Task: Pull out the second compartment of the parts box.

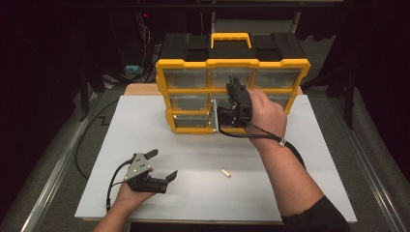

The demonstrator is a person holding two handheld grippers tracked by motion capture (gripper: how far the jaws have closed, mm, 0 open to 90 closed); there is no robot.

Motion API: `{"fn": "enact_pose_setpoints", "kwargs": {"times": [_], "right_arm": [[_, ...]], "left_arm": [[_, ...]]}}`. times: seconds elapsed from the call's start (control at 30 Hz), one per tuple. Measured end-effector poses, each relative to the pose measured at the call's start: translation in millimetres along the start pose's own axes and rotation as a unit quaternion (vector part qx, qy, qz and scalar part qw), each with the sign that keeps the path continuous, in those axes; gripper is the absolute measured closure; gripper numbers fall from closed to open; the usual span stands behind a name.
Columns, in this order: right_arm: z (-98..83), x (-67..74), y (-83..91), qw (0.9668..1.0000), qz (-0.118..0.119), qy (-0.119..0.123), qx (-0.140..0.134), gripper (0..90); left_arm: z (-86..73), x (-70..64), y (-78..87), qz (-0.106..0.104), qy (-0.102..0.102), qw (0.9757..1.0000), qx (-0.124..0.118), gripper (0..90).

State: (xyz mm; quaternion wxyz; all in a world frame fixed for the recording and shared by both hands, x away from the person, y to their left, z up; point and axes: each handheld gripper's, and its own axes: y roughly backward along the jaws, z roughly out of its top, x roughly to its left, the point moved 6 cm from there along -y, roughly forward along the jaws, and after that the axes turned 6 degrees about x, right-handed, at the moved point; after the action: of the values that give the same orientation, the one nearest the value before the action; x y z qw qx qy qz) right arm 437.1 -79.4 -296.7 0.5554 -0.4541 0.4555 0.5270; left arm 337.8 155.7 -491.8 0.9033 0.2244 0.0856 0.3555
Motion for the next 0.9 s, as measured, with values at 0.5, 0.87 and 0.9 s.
{"fn": "enact_pose_setpoints", "kwargs": {"times": [0.5,0.87,0.9], "right_arm": [[4.3,-14.2,-17.4,0.9994,-0.005,0.030,0.016,74.7],[4.0,-12.8,-21.6,0.9986,-0.015,0.047,0.019,77.9],[3.9,-11.8,-21.5,0.9986,-0.016,0.045,0.022,78.1]], "left_arm": [[-0.4,1.0,1.1,0.002,-0.001,1.0000,0.001,0.2],[-0.8,1.1,0.4,0.002,-0.001,1.0000,0.004,0.2],[-0.8,1.2,0.4,0.002,0.000,1.0000,0.004,0.2]]}}
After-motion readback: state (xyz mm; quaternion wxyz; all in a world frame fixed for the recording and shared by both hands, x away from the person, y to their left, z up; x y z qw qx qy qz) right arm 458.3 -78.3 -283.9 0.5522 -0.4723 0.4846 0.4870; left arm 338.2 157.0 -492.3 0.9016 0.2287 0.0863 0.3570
